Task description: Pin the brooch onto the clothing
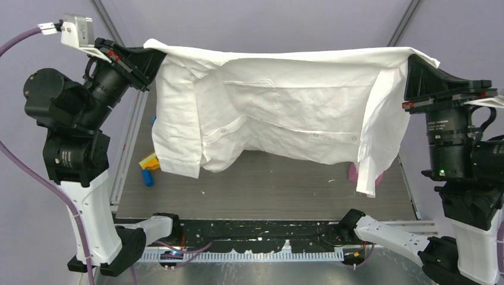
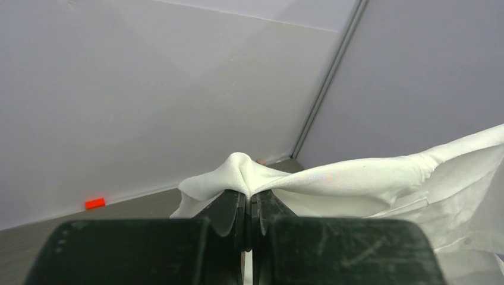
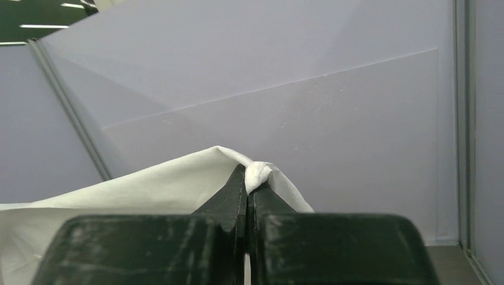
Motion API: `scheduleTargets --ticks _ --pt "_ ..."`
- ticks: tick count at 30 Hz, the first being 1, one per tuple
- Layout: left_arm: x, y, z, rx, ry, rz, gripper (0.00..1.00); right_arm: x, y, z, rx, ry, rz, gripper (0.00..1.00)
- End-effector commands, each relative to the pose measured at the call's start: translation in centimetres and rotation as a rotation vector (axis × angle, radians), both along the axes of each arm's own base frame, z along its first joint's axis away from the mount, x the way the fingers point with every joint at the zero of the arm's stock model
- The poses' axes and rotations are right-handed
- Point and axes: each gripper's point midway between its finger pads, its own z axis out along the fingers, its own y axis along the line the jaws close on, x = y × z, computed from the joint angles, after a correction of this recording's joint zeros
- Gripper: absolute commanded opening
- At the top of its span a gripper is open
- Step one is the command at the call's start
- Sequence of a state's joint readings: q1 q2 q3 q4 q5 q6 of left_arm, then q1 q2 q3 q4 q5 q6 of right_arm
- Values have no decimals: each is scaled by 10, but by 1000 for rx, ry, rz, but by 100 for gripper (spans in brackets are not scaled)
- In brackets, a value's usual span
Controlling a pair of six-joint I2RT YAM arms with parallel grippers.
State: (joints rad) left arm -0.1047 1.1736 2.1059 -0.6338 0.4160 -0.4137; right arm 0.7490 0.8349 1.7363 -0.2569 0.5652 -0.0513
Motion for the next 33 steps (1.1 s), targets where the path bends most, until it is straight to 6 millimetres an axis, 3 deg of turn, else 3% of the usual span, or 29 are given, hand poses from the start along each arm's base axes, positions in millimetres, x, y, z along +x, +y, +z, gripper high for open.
scheduleTargets --ticks 1,6,9,13,16,19,22,25,27,33 --pt "45 4 -38 43 121 49 0 27 -4 -17 -12 74 -136 0" --pt "91 10 -84 76 237 108 0 59 10 -41 -71 130 -233 0" --pt "106 13 -102 99 267 131 0 77 25 -59 -122 142 -250 0" --pt "109 13 -95 97 229 136 0 95 39 -68 -143 165 -265 0" --pt "99 12 -73 86 168 125 0 103 50 -65 -157 175 -242 0" --pt "80 13 -46 80 90 119 0 101 59 -59 -161 171 -181 0" --pt "50 14 -16 76 11 115 0 83 65 -39 -146 120 -67 0" --pt "9 20 14 64 -52 127 0 46 85 -22 -195 34 166 0" --pt "-22 23 35 55 -124 132 0 20 87 -10 -202 -21 267 0" --pt "-117 43 92 23 -385 202 0 -43 69 25 -202 -186 395 1"
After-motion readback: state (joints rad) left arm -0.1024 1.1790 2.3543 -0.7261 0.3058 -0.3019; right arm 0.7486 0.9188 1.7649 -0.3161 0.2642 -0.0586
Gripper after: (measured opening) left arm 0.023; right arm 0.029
